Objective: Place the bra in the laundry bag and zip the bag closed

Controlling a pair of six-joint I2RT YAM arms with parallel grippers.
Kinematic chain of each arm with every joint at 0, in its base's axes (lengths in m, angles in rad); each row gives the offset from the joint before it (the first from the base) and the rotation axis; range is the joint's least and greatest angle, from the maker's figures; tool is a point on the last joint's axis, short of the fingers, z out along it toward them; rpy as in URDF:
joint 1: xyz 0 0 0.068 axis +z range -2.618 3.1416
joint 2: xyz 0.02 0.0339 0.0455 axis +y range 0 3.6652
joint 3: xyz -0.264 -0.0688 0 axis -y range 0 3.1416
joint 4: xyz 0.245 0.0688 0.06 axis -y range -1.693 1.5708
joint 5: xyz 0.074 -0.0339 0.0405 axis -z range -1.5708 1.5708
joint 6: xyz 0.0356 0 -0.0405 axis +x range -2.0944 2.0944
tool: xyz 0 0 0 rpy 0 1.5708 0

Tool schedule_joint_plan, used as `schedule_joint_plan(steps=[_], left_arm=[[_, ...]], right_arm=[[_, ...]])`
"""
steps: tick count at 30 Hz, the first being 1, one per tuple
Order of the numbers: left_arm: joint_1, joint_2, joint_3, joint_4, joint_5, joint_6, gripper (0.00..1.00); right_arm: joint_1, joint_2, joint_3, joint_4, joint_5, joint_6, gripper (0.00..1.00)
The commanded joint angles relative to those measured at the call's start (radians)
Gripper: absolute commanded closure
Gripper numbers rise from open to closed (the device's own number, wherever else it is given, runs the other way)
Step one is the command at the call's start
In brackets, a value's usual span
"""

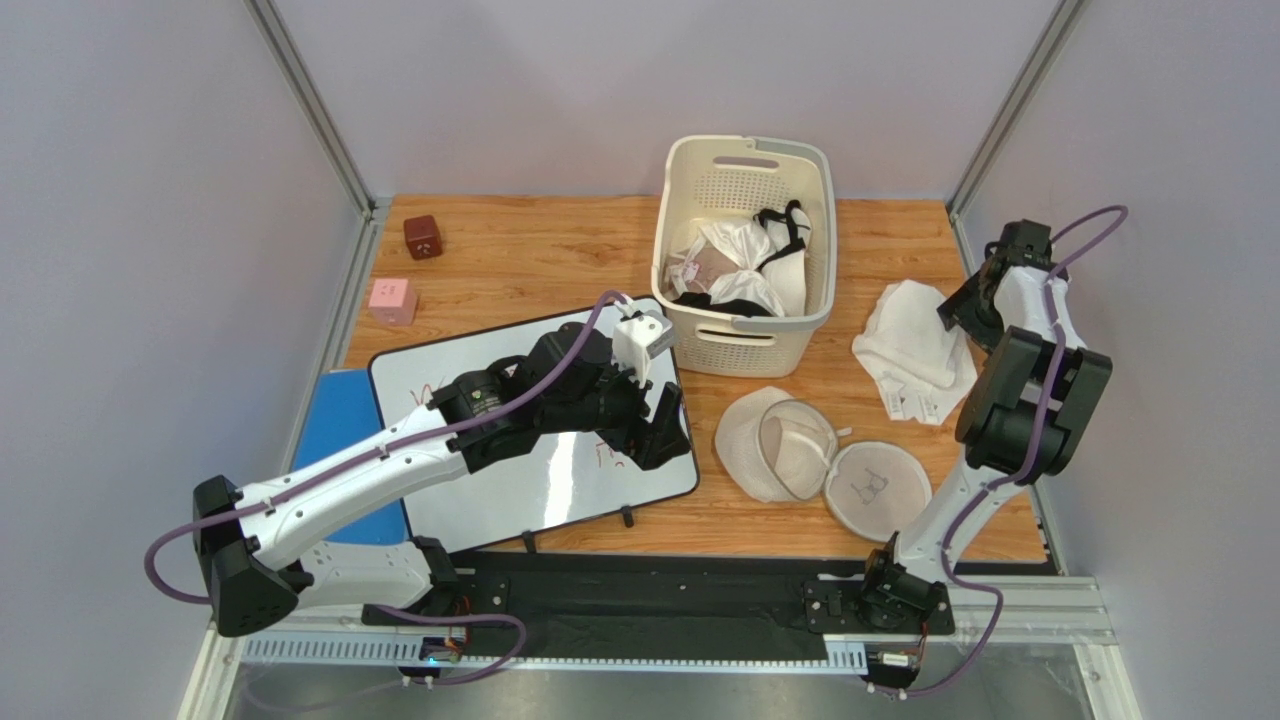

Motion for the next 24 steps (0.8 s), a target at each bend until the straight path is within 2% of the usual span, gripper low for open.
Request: schedule_joint_plan(steps=[1, 4, 5, 8, 13, 17, 19, 24], left_arm=[[0.005, -0.017, 0.021, 0.021, 0.014, -0.002, 0.10], [0.005, -0.019, 0.027, 0.014, 0.017, -0.004, 0.10], [0.005, -0.017, 0.030, 0.003, 0.020, -0.002, 0.10], [0.005, -0.013, 0.042, -0.023, 0.031, 0.002, 0.10], [0.005, -0.010, 0.068, -0.063, 0.042, 0.005, 0.10], [0.005, -0.017, 0.076, -0.065, 0.032, 0.039, 0.10], [0.005, -0.019, 0.082, -0.063, 0.032, 0.047, 0.10], [0.005, -0.030, 0.064, -0.060, 0.032, 0.074, 0.10]], right_arm=[[0.011, -0.137, -0.026, 0.070, 0.047, -0.110, 0.12], [0.004, -0.157, -0.075, 0.174, -0.052, -0.186, 0.01], [-0.001, -0.150, -0.077, 0.196, -0.131, -0.211, 0.00], [-0.002, -0.090, -0.049, 0.245, -0.236, -0.297, 0.00], [-0.018, -0.036, -0.054, 0.348, -0.264, -0.340, 0.00], [-0.038, 0.002, -0.098, 0.455, -0.400, -0.372, 0.00], [-0.038, 0.019, -0.137, 0.509, -0.414, -0.383, 0.00], [-0.047, 0.061, -0.173, 0.540, -0.445, -0.418, 0.00]])
